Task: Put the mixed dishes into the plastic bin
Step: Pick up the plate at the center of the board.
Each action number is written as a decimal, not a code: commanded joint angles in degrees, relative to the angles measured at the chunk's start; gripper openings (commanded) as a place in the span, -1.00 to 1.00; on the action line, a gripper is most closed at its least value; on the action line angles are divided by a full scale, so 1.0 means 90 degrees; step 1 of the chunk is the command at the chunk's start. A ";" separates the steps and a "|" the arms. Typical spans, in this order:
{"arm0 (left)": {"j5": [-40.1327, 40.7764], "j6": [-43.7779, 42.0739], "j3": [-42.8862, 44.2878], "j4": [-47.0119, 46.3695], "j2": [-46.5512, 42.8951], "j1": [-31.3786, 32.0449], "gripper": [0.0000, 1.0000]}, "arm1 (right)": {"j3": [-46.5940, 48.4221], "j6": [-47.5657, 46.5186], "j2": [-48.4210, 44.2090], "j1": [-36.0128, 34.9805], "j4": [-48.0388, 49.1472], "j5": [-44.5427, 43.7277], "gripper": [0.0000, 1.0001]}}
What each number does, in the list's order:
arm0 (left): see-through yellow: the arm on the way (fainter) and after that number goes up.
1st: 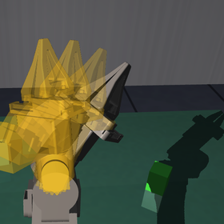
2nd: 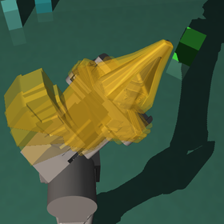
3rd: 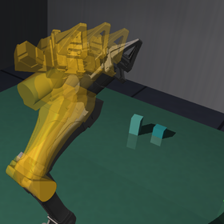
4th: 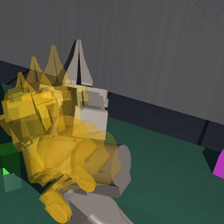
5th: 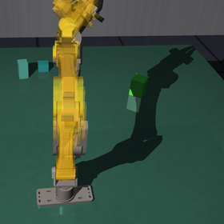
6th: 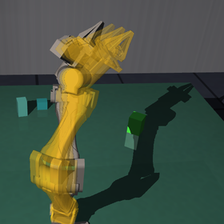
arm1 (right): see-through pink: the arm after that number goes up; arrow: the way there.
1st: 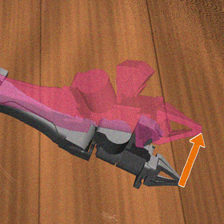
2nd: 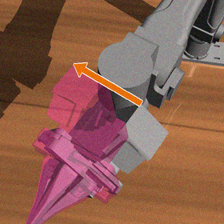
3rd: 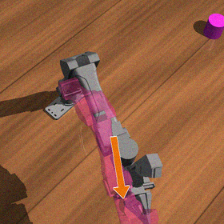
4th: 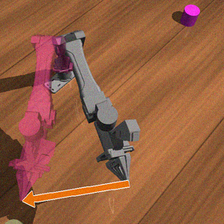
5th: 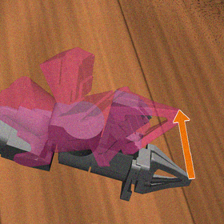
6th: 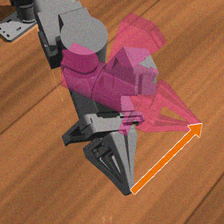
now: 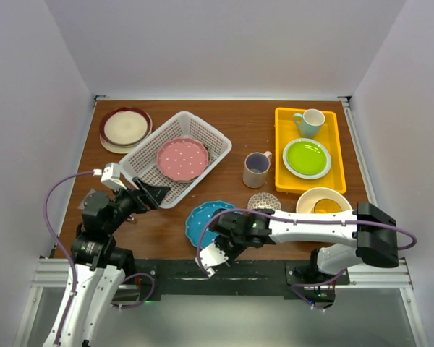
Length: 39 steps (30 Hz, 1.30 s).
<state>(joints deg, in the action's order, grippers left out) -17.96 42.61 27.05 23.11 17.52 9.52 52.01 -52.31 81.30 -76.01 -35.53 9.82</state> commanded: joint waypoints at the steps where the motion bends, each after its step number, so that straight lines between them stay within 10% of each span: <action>1: -0.0339 0.0304 -0.0144 -0.0459 0.0153 0.0017 1.00 | 0.0782 0.0159 -0.0331 0.0242 -0.0778 0.0753 -1.00; 39: -0.1325 0.1222 -0.0798 -0.1416 0.0846 0.0026 1.00 | 0.1936 0.0061 -0.0781 0.1316 -0.1687 0.1613 -1.00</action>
<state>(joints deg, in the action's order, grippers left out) -28.18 52.07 20.53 13.67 24.91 9.52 65.06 -50.39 77.80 -64.79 -53.43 23.55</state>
